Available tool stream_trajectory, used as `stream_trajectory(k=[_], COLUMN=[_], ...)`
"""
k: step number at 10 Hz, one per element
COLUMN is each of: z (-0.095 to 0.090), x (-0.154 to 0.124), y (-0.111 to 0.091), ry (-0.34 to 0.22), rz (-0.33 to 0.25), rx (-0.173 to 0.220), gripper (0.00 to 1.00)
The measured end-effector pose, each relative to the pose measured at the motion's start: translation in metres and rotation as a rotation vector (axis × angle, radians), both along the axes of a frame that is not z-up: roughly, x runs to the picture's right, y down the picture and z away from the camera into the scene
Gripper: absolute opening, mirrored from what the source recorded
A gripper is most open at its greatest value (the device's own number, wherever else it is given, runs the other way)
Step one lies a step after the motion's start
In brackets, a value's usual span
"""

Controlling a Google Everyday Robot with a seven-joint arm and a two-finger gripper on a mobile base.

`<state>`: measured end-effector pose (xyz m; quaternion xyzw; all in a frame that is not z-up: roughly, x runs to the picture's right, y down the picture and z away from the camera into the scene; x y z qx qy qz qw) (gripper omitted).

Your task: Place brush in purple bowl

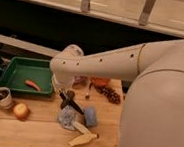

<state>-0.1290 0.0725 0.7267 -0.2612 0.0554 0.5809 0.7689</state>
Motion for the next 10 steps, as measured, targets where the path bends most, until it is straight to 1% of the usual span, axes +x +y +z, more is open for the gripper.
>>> stream_trajectory(k=[1, 3, 4, 6, 7, 10], z=[0.005, 0.019, 0.033, 0.048, 0.056, 0.076], x=[-0.001, 0.001, 0.009, 0.011, 0.016, 0.03], y=[-0.002, -0.02, -0.037, -0.054, -0.062, -0.068], ry=[0.005, -0.001, -0.011, -0.042, -0.062, -0.218], rz=[0.013, 0.045, 0.068, 0.109, 0.142, 0.333], rx=[0.001, 0.013, 0.018, 0.014, 0.011, -0.026], gripper=[0.0, 0.0, 0.0, 0.0, 0.0, 0.0])
